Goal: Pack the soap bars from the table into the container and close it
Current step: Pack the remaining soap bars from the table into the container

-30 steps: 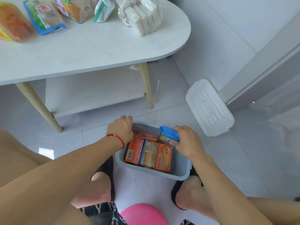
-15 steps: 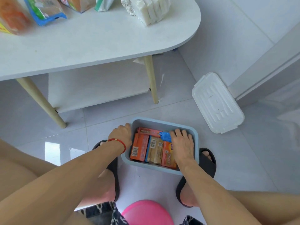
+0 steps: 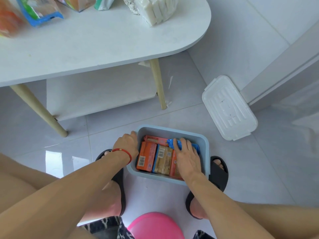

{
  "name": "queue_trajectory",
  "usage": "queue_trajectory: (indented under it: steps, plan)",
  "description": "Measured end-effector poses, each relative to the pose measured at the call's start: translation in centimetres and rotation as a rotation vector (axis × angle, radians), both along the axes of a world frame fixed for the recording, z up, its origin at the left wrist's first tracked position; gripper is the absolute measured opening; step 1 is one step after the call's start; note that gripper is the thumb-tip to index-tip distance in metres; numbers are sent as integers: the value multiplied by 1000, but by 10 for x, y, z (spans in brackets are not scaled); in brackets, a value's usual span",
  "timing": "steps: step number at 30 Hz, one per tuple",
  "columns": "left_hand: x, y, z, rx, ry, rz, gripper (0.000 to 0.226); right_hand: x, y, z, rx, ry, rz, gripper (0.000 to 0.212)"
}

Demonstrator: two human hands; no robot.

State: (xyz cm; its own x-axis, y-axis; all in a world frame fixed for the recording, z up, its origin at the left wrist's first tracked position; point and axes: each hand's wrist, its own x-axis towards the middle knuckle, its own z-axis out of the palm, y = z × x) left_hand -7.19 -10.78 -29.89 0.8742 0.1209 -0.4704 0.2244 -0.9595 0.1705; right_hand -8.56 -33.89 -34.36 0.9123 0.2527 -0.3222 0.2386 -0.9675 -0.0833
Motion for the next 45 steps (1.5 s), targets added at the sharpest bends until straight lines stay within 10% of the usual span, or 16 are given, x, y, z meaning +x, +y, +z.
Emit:
queue_trajectory:
  steps: [45]
  plan:
    - [0,-8,27,-4,100,-34,28,-19,0,-12,22,323,0,83]
